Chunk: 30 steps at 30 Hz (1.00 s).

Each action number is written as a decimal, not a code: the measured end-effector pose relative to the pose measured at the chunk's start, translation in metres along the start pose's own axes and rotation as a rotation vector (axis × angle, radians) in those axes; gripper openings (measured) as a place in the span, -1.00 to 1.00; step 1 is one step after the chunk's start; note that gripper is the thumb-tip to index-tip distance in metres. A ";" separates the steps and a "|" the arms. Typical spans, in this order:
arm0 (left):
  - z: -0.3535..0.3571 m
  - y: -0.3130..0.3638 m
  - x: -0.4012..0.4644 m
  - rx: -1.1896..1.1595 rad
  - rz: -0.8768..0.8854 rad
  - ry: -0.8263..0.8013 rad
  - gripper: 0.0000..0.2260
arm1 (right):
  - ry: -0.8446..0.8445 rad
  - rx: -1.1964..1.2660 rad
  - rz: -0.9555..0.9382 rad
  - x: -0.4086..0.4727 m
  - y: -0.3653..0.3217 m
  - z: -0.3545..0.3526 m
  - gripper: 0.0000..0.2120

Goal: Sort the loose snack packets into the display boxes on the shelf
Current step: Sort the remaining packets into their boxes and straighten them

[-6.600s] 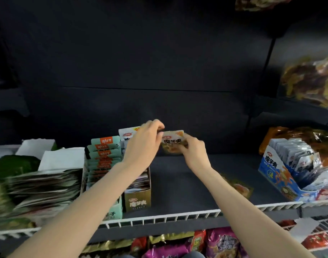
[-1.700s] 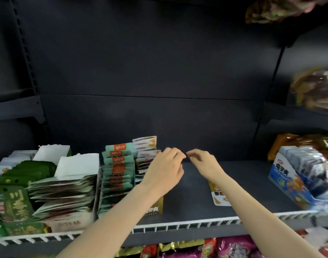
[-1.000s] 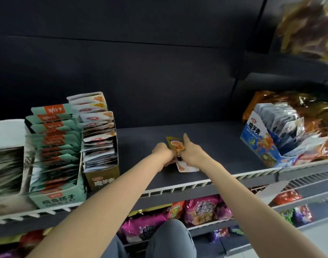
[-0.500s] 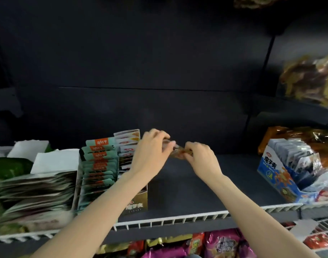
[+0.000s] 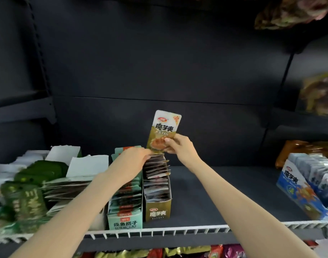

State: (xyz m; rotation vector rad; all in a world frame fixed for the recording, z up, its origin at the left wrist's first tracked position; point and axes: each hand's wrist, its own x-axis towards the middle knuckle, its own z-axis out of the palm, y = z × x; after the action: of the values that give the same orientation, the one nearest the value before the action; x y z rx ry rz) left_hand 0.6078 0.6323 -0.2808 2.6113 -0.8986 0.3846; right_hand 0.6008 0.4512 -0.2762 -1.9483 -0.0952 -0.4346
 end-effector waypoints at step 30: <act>-0.002 0.004 0.005 -0.036 -0.081 0.284 -0.69 | -0.206 -0.318 -0.097 0.024 0.026 -0.001 -0.76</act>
State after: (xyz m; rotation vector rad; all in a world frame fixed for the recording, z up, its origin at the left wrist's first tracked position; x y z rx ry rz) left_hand 0.6090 0.6279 -0.2759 2.4679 -0.6946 0.6893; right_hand 0.6297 0.4367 -0.2898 -2.3058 -0.2680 -0.3251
